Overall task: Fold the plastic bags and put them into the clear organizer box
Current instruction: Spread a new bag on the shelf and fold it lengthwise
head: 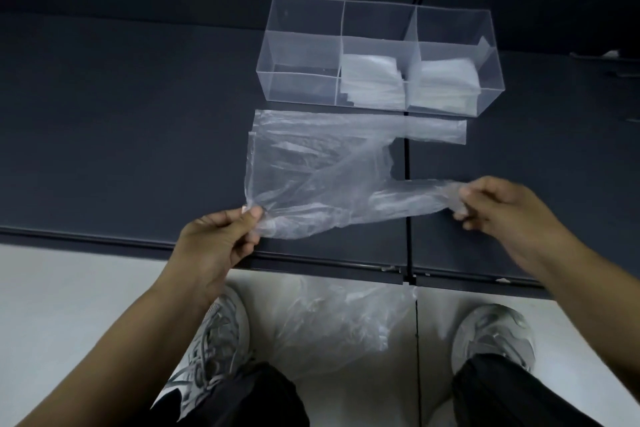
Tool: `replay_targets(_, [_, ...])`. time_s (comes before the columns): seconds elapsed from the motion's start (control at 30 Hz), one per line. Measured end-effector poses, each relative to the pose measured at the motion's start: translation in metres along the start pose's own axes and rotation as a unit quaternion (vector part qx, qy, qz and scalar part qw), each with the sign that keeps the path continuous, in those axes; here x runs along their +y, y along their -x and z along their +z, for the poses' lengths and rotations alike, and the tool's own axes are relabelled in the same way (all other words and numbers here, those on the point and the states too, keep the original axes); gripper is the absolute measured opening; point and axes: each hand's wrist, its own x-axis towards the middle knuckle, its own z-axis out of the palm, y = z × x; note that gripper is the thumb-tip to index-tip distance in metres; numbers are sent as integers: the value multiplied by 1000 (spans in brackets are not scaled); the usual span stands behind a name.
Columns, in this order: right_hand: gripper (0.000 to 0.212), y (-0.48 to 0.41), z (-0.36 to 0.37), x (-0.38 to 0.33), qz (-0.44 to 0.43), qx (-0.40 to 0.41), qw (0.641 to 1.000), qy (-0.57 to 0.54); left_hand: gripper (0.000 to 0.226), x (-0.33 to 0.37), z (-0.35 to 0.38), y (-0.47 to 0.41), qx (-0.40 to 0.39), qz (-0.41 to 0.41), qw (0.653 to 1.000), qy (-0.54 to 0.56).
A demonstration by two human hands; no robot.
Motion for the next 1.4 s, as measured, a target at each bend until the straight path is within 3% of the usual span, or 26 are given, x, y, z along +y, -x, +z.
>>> replay_targets(0.17, [10, 7, -35, 17, 63, 53, 997, 8, 16, -1, 3, -1, 18, 13, 1000, 15])
replay_targets(0.4, [11, 13, -46, 30, 30, 81, 987, 136, 13, -6, 0, -2, 15, 16, 999, -45])
replay_targets(0.67, [8, 31, -56, 26, 7, 174, 910, 375, 29, -5, -2, 4, -15, 65, 975, -213])
replay_targets(0.73, [22, 31, -44, 17, -38, 242, 871, 427, 24, -6, 8, 5, 0, 153, 938, -311])
replay_targets(0.8, [28, 31, -21, 4, -152, 268, 838, 450, 9, -7, 20, 4, 50, 326, 846, -419])
replay_targets(0.87, [33, 35, 18, -9, -242, 169, 852, 431, 14, -11, 33, 0, 61, 457, 739, -491])
replay_targets(0.93, [43, 39, 65, -13, -285, 4, 867, 409, 28, -21, 43, -8, 38, 490, 677, -548])
replay_targets(1.03, [52, 35, 112, 3, -345, -114, 805, 469, 58, -31, 46, -15, -1, 428, 641, -637])
replay_targets(1.13, [66, 23, 108, 26, -313, -77, 764, 559, 77, -35, 38, -24, 7, 407, 591, -697])
replay_targets(1.27, [75, 19, 44, 52, -208, 15, 766, 608, 79, -35, 34, -26, 4, 403, 577, -710])
replay_targets(1.4, [78, 21, -20, 57, -45, 132, 806, 575, 82, -33, 33, -23, -1, 407, 572, -713])
